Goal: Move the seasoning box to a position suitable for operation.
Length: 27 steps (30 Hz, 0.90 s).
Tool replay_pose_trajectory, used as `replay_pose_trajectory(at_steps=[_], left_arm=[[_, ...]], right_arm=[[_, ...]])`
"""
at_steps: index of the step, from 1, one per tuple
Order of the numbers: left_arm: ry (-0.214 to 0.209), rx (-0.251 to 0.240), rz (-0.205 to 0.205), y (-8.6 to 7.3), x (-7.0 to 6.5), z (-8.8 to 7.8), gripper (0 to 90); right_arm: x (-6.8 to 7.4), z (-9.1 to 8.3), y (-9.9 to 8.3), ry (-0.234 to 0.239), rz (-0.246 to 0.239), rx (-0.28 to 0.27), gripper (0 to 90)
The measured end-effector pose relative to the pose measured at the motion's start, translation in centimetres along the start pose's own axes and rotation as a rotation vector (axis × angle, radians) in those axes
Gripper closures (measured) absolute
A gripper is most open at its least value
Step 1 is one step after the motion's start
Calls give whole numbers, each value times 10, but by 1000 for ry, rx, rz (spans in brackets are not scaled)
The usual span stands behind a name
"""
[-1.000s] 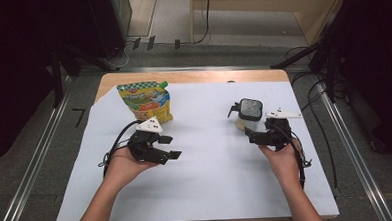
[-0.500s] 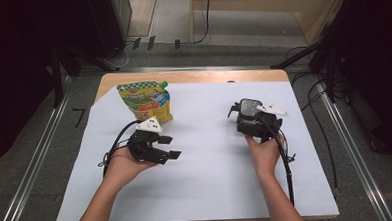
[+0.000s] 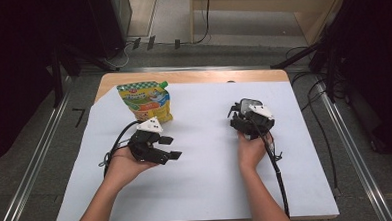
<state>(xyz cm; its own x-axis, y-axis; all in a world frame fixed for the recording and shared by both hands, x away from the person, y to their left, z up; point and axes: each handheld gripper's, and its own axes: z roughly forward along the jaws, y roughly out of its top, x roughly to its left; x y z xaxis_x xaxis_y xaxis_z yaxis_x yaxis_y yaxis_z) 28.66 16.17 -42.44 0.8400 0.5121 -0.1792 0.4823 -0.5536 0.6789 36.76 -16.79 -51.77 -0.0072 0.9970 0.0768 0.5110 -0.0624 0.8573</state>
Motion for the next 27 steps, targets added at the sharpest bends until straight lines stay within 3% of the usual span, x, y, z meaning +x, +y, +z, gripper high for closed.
replay_pose_trajectory(at_steps=[4, 8, 22, 27], left_arm=[[-5, 1, -2, 0, 0, 1, 378], [-3, 2, -2, 0, 0, 1, 378], [-4, 3, -7, -1, 2, 1, 379], [-5, 3, -8, -1, 3, 1, 379]], right_arm=[[-2, 3, 1, 2, 20, -18, 99], [-1, 2, 1, -12, -4, -14, 130], [-13, -5, 6, 49, -40, -14, 146], [-15, -18, 12, 104, -53, -35, 147]])
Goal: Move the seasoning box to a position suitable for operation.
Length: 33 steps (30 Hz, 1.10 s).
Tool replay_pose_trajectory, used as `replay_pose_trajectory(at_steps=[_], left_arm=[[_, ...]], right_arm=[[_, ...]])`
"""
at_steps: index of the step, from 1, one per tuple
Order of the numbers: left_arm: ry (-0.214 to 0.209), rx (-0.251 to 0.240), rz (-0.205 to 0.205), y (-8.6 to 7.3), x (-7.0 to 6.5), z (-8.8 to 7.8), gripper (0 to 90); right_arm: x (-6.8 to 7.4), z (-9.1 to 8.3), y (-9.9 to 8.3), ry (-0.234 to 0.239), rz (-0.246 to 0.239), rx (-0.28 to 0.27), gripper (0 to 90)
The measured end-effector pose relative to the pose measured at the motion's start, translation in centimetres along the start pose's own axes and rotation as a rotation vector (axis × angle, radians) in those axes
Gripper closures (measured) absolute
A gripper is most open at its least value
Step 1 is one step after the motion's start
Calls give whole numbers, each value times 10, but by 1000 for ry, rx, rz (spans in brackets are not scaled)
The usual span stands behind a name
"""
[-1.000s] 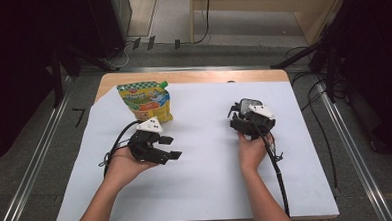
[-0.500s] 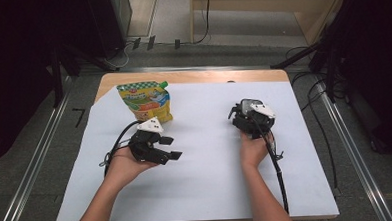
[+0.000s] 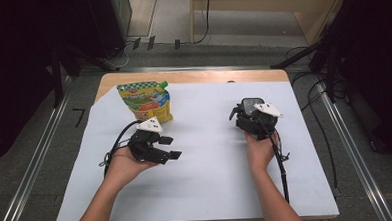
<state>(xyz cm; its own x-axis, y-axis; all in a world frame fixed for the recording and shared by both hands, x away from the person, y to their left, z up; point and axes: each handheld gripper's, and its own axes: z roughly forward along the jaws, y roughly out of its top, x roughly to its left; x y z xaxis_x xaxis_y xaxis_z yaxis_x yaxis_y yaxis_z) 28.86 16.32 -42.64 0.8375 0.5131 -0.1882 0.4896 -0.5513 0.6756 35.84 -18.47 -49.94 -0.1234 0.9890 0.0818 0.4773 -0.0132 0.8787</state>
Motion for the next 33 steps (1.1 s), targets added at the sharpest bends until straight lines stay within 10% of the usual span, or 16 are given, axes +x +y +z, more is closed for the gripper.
replay_pose_trajectory(at_steps=[14, 33], left_arm=[[4, 6, -10, 0, -1, 3, 380], [-8, 14, -40, -1, 3, 6, 391]], right_arm=[[10, -54, 1, 230, -149, 11, 150], [82, -65, -32, 500, -267, 93, 153]])
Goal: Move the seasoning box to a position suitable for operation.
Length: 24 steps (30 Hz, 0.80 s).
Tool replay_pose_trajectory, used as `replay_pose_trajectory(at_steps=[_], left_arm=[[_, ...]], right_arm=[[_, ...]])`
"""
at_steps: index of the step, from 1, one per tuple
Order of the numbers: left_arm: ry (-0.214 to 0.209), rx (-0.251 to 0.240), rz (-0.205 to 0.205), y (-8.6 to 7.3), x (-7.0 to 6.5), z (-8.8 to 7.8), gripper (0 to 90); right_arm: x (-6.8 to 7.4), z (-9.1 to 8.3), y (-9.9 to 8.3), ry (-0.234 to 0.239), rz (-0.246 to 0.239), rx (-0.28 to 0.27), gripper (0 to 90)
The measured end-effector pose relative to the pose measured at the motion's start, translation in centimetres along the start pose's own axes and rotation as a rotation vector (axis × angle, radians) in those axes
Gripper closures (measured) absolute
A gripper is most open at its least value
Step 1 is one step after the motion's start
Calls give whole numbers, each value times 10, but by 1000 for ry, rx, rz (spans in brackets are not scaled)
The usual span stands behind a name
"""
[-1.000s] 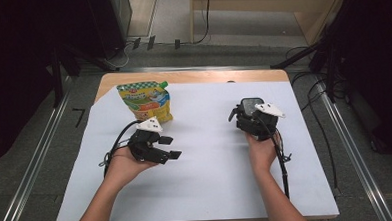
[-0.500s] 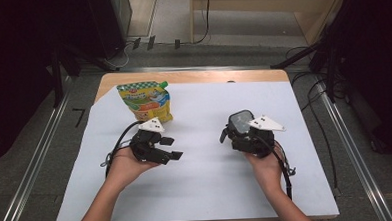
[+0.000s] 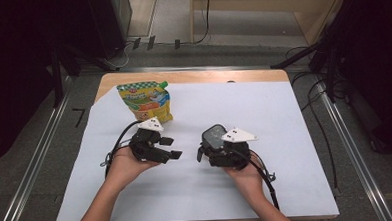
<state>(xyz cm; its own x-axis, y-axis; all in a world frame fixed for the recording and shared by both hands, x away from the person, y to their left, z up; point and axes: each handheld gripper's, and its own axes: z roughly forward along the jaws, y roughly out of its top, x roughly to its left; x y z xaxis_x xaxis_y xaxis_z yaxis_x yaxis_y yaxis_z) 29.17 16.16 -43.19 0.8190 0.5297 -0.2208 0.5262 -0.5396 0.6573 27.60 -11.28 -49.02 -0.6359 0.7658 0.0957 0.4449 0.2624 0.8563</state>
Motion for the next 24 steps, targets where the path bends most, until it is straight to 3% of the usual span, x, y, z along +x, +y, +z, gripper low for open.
replay_pose_trajectory(at_steps=[4, 12, 18, 24], left_arm=[[1, 1, 7, -1, -1, 2, 392], [-12, 3, 13, 0, -2, 5, 396], [-18, 1, 14, -1, -2, 6, 397], [-20, -1, 11, -1, -3, 6, 398]], right_arm=[[11, 11, -3, 24, -29, 20, 154], [20, 18, -8, 18, -83, 26, 154], [18, 17, -15, 26, -81, -2, 153], [17, 16, -16, 27, -77, 9, 115]])
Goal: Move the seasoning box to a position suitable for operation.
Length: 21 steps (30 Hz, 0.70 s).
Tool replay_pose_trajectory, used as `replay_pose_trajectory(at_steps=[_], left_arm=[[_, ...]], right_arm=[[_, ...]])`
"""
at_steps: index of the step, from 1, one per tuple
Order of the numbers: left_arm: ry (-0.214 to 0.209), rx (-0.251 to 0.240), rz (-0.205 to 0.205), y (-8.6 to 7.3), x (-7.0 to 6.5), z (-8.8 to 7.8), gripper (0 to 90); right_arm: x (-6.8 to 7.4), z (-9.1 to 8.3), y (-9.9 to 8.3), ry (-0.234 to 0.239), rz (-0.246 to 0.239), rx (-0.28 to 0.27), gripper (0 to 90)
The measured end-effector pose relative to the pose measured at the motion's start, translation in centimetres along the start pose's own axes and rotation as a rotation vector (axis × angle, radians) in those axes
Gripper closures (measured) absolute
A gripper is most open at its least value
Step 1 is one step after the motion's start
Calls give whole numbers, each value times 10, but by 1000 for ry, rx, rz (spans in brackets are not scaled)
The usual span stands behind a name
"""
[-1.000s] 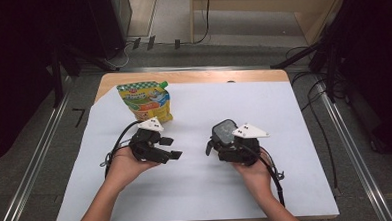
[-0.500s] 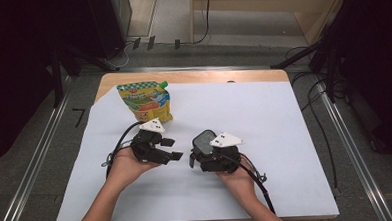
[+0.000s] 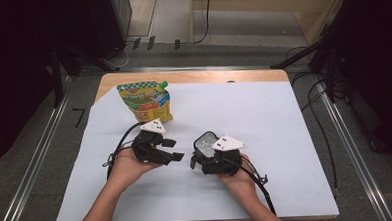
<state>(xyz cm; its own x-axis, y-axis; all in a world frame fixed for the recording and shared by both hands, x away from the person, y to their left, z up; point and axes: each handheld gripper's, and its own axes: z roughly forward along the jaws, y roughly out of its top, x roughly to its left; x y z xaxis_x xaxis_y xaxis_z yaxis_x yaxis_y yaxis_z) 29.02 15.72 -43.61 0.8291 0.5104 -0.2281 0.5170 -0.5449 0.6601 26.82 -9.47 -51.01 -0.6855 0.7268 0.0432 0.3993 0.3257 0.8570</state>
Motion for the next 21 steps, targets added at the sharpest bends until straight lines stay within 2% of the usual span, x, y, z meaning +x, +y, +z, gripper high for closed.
replay_pose_trajectory(at_steps=[3, 7, 8, 9, 11, 13, 14, 16, 18, 21], left_arm=[[2, -4, -5, 0, 0, 0, 398], [0, -13, -4, -2, 1, -2, 460], [-5, -15, -4, -3, 1, -2, 478], [-11, -17, -7, -3, 1, -2, 497], [-18, -12, -13, -2, 1, -1, 506], [-21, -8, -19, -2, 1, 1, 523], [-26, -4, -23, -1, 1, 2, 568], [-35, -7, -32, -1, 1, 4, 642], [-43, -9, -27, 0, 0, 6, 718], [-68, -11, -15, 2, -2, 10, 826]], right_arm=[[-2, -5, 0, 5, 3, 23, 95], [-4, -24, 3, 10, -38, 57, 101], [-4, -27, 3, 10, -37, 61, 103], [-5, -38, 3, 26, -35, 73, 133], [-6, -43, 2, 33, -34, 70, 133], [-9, -54, 0, 39, -14, 74, 149], [-11, -60, -1, 47, -7, 75, 165], [-14, -68, -2, 55, 1, 70, 249], [-18, -75, -1, 73, 8, 68, 379], [-21, -80, 1, 81, 11, 56, 511]])
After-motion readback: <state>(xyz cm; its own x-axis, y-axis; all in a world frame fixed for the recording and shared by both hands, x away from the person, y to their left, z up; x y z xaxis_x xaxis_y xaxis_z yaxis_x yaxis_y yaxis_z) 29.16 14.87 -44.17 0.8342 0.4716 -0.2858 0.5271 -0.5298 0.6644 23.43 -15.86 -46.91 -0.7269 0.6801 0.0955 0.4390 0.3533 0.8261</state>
